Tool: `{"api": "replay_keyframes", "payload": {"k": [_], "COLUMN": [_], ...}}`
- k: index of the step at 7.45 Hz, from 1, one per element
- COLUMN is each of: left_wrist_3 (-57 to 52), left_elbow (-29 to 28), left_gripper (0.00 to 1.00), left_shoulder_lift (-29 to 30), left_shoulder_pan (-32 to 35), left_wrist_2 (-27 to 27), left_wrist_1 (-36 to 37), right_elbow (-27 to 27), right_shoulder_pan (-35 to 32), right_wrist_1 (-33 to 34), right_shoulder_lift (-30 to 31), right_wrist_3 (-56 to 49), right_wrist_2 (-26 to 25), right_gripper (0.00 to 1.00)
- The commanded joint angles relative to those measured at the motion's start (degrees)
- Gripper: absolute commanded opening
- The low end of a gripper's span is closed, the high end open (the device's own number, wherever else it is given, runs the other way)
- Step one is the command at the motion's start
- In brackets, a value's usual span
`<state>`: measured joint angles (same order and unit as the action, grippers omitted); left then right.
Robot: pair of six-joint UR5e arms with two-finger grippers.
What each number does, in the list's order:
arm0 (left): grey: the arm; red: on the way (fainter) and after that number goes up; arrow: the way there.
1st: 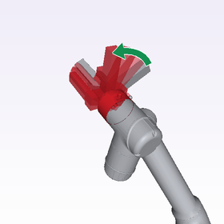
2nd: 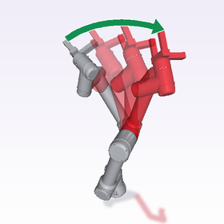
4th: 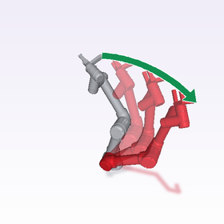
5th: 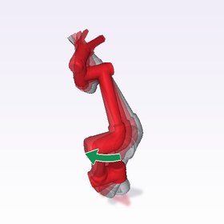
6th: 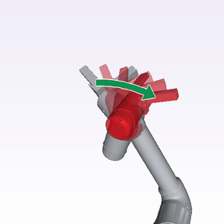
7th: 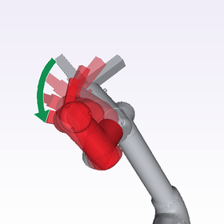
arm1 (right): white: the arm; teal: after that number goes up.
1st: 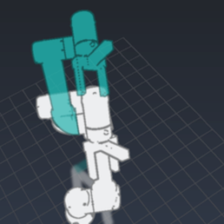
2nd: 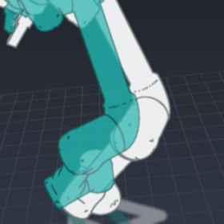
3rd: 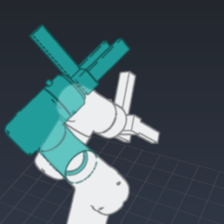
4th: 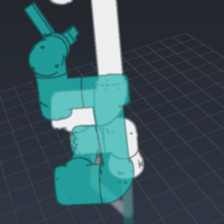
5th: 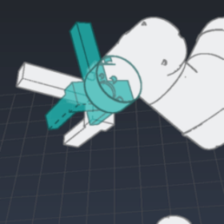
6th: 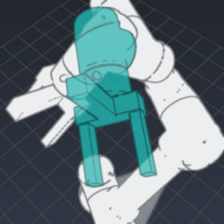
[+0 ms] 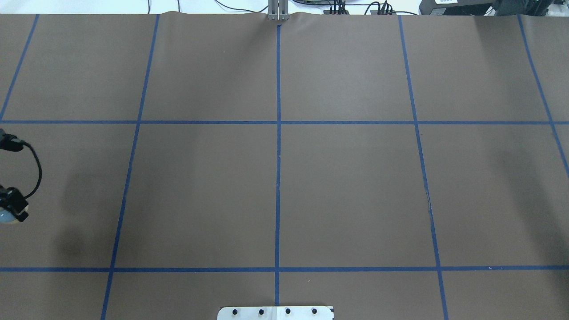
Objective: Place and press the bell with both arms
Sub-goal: 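Carry the bell with the left gripper toward the table center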
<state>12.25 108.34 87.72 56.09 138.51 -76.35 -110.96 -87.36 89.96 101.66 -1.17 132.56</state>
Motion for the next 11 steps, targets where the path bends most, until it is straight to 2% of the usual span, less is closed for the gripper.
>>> {"api": "replay_keyframes", "payload": {"k": [1,2,3,4,5,6,7,8,9,11], "left_wrist_3": [6.17,9.86,14.86,20.39,26.19,30.16,36.29,42.45,45.38,48.11], "left_elbow": [-0.58,-1.98,-5.56,-10.73,-18.01,-26.35,-35.04,-41.13,-46.68,-56.10], "left_gripper": [0.14,0.14,0.14,0.14,0.14,0.14,0.14,0.14,0.14,0.14], "left_shoulder_lift": [15.48,21.12,27.18,34.11,42.79,51.41,57.76,60.08,61.67,68.87], "left_shoulder_pan": [0.25,-0.28,-1.15,-4.90,-7.29,-9.14,-11.33,-12.14,-12.76,-14.77], "left_wrist_2": [-0.17,0.09,0.09,0.01,-0.08,-0.08,-0.26,-0.52,-0.61,-5.95], "left_wrist_1": [12.24,14.10,14.12,13.95,13.51,12.29,6.62,-3.01,-8.67,-10.65], "right_elbow": [0.13,-0.05,-0.05,-0.05,0.39,0.39,0.48,0.48,0.22,0.04], "right_shoulder_pan": [0.00,0.00,0.00,0.35,1.40,1.41,1.93,2.11,2.28,2.90], "right_wrist_1": [-0.75,-0.84,-0.84,-1.97,-3.63,-3.74,-3.82,-3.82,-3.91,-3.91], "right_shoulder_lift": [-0.06,-0.24,-0.33,-0.67,-3.81,-4.28,-4.46,-4.46,-4.46,-5.33], "right_wrist_3": [0.37,0.20,0.11,0.28,0.29,0.63,0.55,0.55,0.55,0.55], "right_wrist_2": [3.55,4.80,4.81,4.81,5.07,4.99,4.90,4.72,4.81,4.81], "right_gripper": [1.00,1.00,1.00,1.00,1.00,1.00,1.00,1.00,1.00,1.00]}}
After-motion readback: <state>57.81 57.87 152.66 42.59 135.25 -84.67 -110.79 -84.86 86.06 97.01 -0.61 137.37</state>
